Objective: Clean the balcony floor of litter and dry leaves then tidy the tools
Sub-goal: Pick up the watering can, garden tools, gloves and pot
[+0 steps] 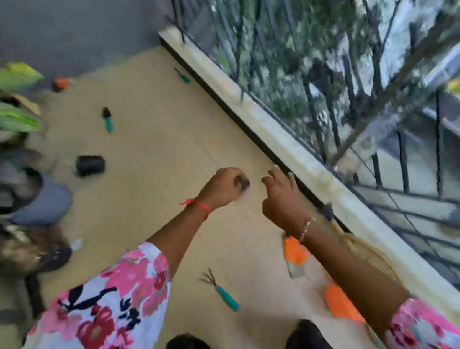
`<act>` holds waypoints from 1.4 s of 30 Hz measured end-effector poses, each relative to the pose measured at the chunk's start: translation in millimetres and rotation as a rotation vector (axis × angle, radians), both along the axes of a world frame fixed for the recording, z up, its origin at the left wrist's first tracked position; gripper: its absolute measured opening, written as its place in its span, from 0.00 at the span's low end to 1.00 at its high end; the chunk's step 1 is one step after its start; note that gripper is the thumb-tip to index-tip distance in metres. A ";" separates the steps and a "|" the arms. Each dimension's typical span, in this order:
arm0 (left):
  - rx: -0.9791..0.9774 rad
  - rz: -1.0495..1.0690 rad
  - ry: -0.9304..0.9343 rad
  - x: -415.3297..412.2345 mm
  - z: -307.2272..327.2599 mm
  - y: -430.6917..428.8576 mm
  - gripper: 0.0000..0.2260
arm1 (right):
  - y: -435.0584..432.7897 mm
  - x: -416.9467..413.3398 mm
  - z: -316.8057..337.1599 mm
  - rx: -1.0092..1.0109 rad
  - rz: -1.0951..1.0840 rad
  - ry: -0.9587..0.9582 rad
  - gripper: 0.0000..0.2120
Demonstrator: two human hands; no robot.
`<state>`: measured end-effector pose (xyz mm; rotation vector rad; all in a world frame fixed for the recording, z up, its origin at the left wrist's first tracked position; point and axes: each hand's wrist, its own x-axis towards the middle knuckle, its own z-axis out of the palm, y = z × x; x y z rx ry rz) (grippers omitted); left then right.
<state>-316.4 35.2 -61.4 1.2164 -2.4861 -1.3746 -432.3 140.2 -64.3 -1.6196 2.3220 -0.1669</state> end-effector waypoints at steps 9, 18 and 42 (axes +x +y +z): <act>-0.324 0.329 0.038 207.9 119.3 -49.1 0.14 | -111.8 141.9 138.9 -0.020 0.322 -0.010 0.20; -0.324 0.527 -0.109 273.7 65.8 -130.7 0.16 | -231.7 174.1 112.7 0.087 0.501 -0.137 0.18; -0.153 0.325 -0.450 145.6 26.5 -578.4 0.37 | -657.3 41.4 66.3 0.332 0.363 -0.143 0.29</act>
